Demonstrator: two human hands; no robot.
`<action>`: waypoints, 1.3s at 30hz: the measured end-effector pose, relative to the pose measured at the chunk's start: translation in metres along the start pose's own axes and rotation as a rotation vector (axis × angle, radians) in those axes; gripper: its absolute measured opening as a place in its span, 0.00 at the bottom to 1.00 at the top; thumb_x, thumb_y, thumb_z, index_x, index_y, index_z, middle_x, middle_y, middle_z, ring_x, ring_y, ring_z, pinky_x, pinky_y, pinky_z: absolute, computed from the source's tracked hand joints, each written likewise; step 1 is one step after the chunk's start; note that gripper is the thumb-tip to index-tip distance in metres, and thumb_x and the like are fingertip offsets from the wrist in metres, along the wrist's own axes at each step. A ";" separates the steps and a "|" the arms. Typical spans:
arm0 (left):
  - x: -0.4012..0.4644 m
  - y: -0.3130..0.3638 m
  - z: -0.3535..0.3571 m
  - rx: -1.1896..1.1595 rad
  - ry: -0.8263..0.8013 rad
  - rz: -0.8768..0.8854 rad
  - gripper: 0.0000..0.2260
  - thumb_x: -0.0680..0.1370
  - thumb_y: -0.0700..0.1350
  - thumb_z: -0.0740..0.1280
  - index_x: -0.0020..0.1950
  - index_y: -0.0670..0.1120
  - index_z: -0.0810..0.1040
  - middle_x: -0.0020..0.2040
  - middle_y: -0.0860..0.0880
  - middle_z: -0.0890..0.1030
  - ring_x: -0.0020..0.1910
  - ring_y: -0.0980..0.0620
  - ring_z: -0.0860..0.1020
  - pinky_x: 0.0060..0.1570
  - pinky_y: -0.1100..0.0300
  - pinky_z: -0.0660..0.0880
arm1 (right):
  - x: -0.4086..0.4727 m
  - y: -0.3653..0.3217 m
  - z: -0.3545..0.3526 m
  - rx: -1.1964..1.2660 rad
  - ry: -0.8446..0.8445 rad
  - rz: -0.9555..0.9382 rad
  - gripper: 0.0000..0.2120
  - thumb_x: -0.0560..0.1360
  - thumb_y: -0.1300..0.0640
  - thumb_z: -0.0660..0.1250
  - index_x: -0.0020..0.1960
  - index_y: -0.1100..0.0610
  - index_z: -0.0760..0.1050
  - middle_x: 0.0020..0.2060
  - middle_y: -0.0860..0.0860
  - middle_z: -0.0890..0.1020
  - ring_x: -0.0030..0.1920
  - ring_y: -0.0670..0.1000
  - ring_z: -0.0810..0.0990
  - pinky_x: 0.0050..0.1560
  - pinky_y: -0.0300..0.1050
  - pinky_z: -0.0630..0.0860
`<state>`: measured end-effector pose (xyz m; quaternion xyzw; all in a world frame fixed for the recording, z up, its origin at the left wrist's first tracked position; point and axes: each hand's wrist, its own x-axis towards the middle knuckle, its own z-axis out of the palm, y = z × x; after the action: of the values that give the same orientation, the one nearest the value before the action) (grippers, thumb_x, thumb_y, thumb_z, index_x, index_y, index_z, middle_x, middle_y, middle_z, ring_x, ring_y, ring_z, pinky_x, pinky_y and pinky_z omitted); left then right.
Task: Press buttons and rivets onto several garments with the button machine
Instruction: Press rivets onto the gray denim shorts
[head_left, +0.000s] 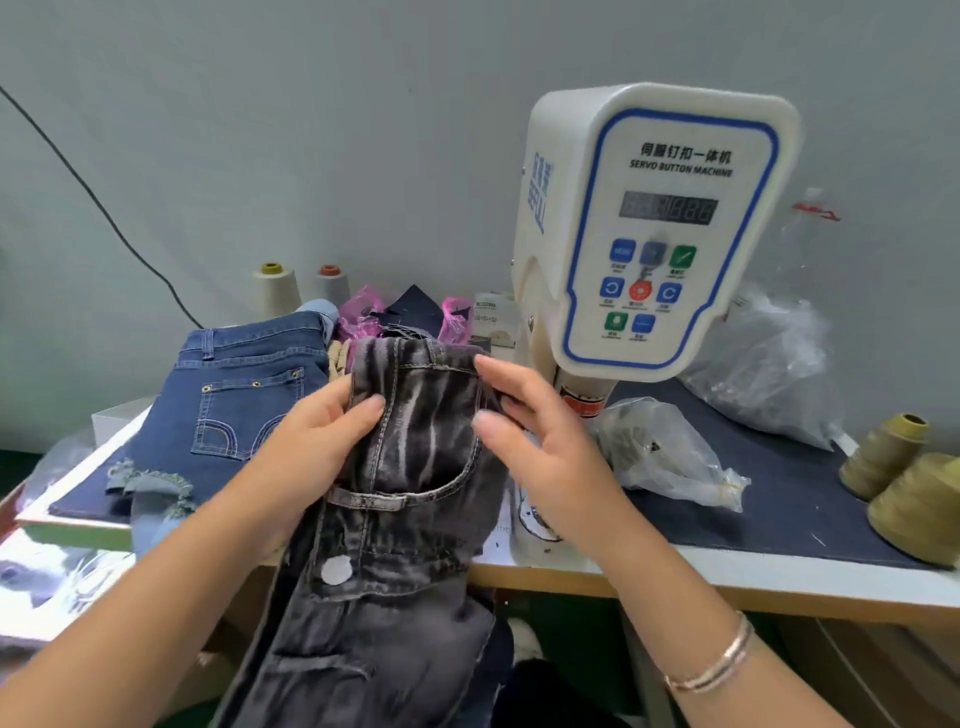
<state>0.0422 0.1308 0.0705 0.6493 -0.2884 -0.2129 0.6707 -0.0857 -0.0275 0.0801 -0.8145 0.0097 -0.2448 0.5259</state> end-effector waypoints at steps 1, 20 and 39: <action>0.000 0.006 0.000 -0.018 -0.071 0.025 0.10 0.79 0.44 0.62 0.56 0.51 0.81 0.53 0.47 0.85 0.52 0.46 0.83 0.45 0.59 0.79 | -0.005 0.000 -0.004 -0.142 -0.044 -0.050 0.23 0.75 0.47 0.64 0.69 0.42 0.65 0.68 0.35 0.67 0.69 0.32 0.62 0.66 0.30 0.62; -0.007 -0.032 0.053 0.513 -0.445 0.133 0.16 0.78 0.57 0.65 0.65 0.64 0.68 0.61 0.61 0.73 0.58 0.66 0.73 0.60 0.63 0.72 | -0.085 0.006 -0.030 -0.316 -0.035 -0.267 0.09 0.74 0.52 0.69 0.39 0.47 0.69 0.29 0.36 0.70 0.30 0.35 0.67 0.35 0.25 0.61; -0.009 -0.086 0.085 0.063 -0.405 -0.168 0.14 0.69 0.59 0.72 0.52 0.54 0.81 0.52 0.49 0.84 0.53 0.51 0.82 0.56 0.52 0.76 | -0.096 0.065 -0.066 -0.455 0.093 -0.021 0.08 0.71 0.45 0.67 0.39 0.46 0.69 0.34 0.42 0.75 0.33 0.40 0.73 0.35 0.30 0.66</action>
<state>-0.0132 0.0679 -0.0172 0.6356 -0.3687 -0.3851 0.5583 -0.1816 -0.0860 0.0082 -0.8999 0.0802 -0.2791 0.3254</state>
